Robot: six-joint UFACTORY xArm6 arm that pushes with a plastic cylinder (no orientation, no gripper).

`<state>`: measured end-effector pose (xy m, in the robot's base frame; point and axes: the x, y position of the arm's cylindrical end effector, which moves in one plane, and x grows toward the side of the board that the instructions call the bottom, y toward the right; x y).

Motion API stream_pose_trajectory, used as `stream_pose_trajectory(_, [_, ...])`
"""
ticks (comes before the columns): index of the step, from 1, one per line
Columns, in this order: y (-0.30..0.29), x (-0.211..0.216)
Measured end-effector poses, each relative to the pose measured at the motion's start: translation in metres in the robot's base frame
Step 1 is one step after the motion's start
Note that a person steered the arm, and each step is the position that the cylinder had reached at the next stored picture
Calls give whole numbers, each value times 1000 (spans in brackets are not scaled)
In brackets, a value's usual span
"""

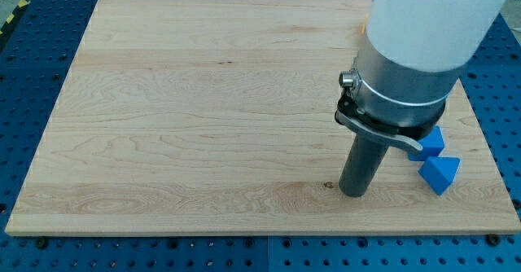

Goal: Move the yellow hexagon in between the circles

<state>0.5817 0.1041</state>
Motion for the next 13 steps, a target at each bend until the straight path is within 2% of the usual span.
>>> stream_pose_trajectory(1, [-13,20])
stream_pose_trajectory(2, [-53,31])
stream_pose_trajectory(3, [-117,20])
stream_pose_trajectory(4, [-155,4])
stream_pose_trajectory(5, [-155,-6])
stream_pose_trajectory(8, [-154,-166])
stream_pose_trajectory(9, [-133,-188])
stream_pose_trajectory(10, [-132,-188])
stream_pose_trajectory(12, [-38,-203])
stream_pose_trajectory(13, [-32,-203])
